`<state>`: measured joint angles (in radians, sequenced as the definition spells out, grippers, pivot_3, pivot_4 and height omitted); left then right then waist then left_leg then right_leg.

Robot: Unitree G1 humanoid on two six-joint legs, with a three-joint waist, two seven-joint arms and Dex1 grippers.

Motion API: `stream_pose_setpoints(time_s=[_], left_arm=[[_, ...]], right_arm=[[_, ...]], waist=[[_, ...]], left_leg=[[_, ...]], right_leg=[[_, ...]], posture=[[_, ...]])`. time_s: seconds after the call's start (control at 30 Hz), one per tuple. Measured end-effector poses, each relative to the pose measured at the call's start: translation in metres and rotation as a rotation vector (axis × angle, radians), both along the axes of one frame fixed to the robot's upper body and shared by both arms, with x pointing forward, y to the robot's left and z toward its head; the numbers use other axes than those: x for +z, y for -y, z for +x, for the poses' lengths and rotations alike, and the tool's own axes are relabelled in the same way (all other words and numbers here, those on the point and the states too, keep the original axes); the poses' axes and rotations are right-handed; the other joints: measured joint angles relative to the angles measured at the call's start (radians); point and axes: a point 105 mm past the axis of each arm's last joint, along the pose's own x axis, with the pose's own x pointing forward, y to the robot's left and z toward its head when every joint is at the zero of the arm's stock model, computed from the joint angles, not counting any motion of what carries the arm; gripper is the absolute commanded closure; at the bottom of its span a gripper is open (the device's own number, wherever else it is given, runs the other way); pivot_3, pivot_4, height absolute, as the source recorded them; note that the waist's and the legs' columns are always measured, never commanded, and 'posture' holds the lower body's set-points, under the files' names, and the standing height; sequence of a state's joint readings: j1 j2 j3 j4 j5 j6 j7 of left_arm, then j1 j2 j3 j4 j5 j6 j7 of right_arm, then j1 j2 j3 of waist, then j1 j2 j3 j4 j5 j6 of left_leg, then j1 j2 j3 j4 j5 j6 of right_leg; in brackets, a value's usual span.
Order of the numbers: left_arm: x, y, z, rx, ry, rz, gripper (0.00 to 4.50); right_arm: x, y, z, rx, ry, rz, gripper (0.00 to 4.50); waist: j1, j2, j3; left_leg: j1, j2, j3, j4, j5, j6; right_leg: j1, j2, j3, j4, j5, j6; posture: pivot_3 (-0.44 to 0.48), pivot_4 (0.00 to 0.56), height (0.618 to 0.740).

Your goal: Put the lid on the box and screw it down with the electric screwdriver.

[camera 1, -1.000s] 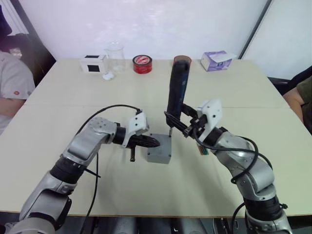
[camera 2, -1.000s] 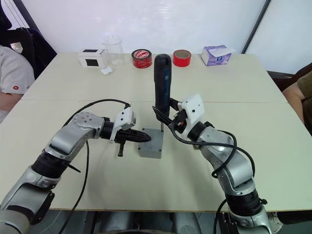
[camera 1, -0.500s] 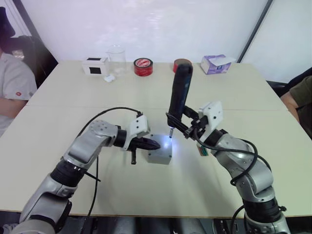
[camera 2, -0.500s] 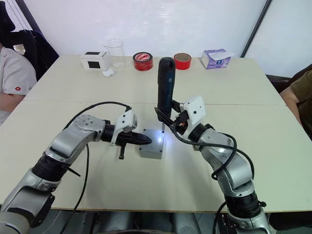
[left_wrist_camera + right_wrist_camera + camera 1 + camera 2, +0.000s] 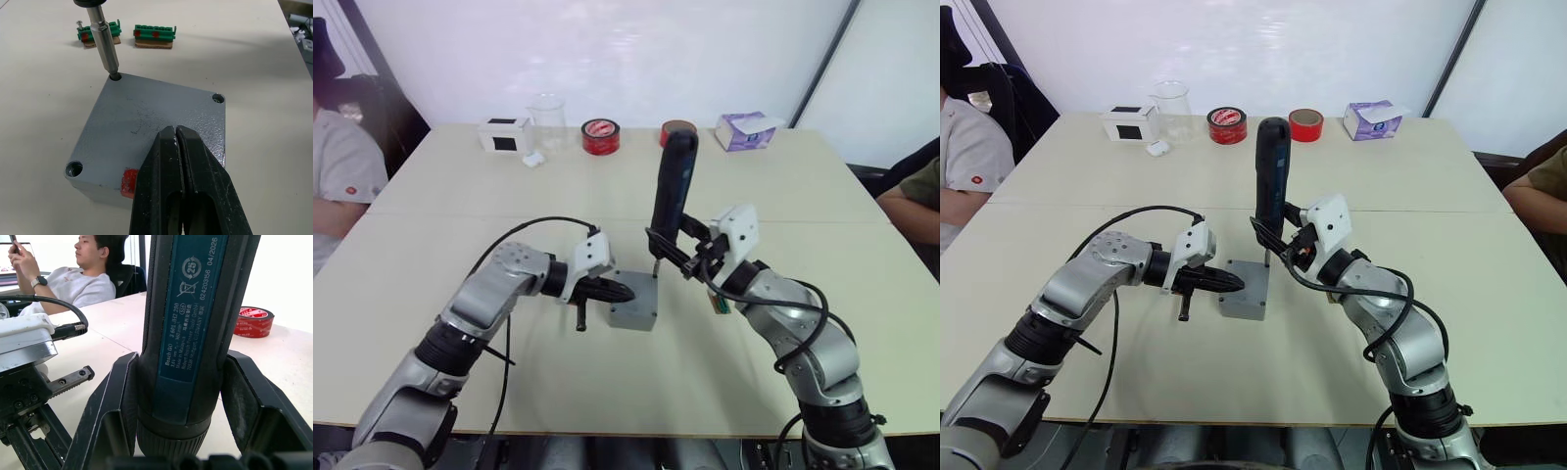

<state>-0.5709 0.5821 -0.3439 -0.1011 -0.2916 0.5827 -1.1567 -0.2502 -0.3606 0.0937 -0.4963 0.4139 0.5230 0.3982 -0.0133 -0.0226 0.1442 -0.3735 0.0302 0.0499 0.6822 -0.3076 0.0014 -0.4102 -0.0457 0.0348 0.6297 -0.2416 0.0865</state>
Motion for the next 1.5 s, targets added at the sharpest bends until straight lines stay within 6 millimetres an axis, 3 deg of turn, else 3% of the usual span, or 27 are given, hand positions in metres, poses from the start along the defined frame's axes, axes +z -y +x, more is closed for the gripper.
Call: stream_pose_setpoints(time_s=[0.33, 0.53, 0.6, 0.73, 0.83, 0.9, 1.0, 1.1, 1.23, 1.33, 1.5], left_arm=[[-0.001, 0.002, -0.001, 0.002, -0.004, -0.009, 4.50], [0.003, 0.003, -0.002, 0.024, -0.037, -0.047, 4.50], [0.008, 0.002, -0.002, 0.047, -0.080, -0.093, 4.50], [0.034, -0.004, 0.005, 0.112, -0.133, -0.237, 4.50], [0.051, -0.002, 0.005, 0.103, -0.103, -0.274, 4.50], [0.057, 0.003, -0.003, 0.060, -0.089, -0.282, 4.50], [0.063, 0.006, -0.013, 0.012, -0.067, -0.269, 4.50], [0.065, 0.017, -0.022, -0.047, -0.051, -0.259, 4.50], [0.066, 0.032, -0.035, -0.129, -0.055, -0.271, 4.50], [0.062, 0.033, -0.038, -0.143, -0.036, -0.247, 4.50], [0.045, 0.034, -0.040, -0.136, -0.031, -0.183, 4.50]], right_arm=[[0.001, 0.001, -0.001, 0.003, 0.002, 0.001, 2.65], [0.019, 0.013, 0.002, 0.009, -0.049, 0.082, 2.65], [0.036, 0.022, 0.005, 0.012, -0.066, 0.105, 2.65], [0.114, 0.069, 0.005, -0.060, 0.034, 0.167, 2.65], [0.138, 0.089, -0.002, -0.074, 0.028, 0.233, 2.65], [0.127, 0.108, 0.004, -0.120, -0.115, 0.204, 2.65], [0.090, 0.141, 0.008, -0.234, -0.413, 0.087, 2.65], [0.049, 0.157, -0.002, -0.289, -0.720, -0.089, 2.65], [0.003, 0.178, -0.011, -0.351, -0.981, -0.129, 2.65], [-0.014, 0.188, -0.020, -0.367, -1.090, -0.148, 2.65], [-0.022, 0.201, -0.023, -0.407, -1.164, -0.144, 2.65]], waist=[[0.000, 0.000, 0.000], [0.000, 0.002, 0.009], [-0.001, 0.007, 0.014], [0.004, 0.010, 0.022], [0.002, 0.010, 0.022], [0.002, 0.010, 0.022], [0.003, 0.011, 0.023], [0.001, 0.012, 0.024], [0.000, 0.012, 0.024], [-0.002, 0.014, 0.025], [-0.003, 0.014, 0.025]], left_leg=[[0.000, 0.000, 0.000, 0.000, 0.000, 0.000], [-0.005, 0.000, 0.000, 0.000, 0.000, 0.000], [-0.015, 0.000, 0.000, 0.001, 0.000, 0.000], [-0.029, 0.000, -0.003, 0.002, 0.001, -0.001], [-0.032, 0.000, -0.005, 0.001, 0.000, 0.001], [-0.035, 0.000, -0.004, 0.000, -0.001, 0.002], [-0.035, -0.002, -0.003, 0.001, -0.001, 0.002], [-0.035, -0.003, -0.002, 0.002, -0.001, 0.002], [-0.035, -0.004, -0.001, 0.002, -0.001, 0.002], [-0.034, -0.004, -0.001, 0.002, -0.001, 0.002], [-0.034, -0.003, -0.001, 0.002, -0.001, 0.002]], right_leg=[[0.000, -0.001, 0.000, -0.001, 0.000, -0.001], [-0.005, -0.001, 0.000, 0.000, 0.000, -0.001], [-0.016, -0.001, 0.000, 0.002, 0.001, -0.001], [-0.026, -0.001, -0.003, 0.002, 0.004, 0.004], [-0.028, 0.000, -0.006, 0.000, 0.004, 0.004], [-0.030, -0.001, -0.006, -0.001, 0.004, 0.004], [-0.031, -0.004, -0.005, -0.001, 0.004, 0.004], [-0.031, -0.003, -0.003, -0.001, 0.004, 0.004], [-0.031, -0.001, -0.002, -0.001, 0.003, 0.002], [-0.032, 0.001, -0.001, 0.000, 0.004, 0.004], [-0.032, 0.002, -0.001, 0.000, 0.004, 0.004]], posture=[[0.000, 0.150, 0.740], [0.000, 0.150, 0.740], [0.000, 0.150, 0.740], [0.000, 0.150, 0.740], [0.000, 0.150, 0.740], [0.000, 0.150, 0.740], [0.000, 0.150, 0.740], [0.000, 0.150, 0.740], [0.000, 0.150, 0.740], [0.000, 0.150, 0.740], [0.000, 0.150, 0.740]])
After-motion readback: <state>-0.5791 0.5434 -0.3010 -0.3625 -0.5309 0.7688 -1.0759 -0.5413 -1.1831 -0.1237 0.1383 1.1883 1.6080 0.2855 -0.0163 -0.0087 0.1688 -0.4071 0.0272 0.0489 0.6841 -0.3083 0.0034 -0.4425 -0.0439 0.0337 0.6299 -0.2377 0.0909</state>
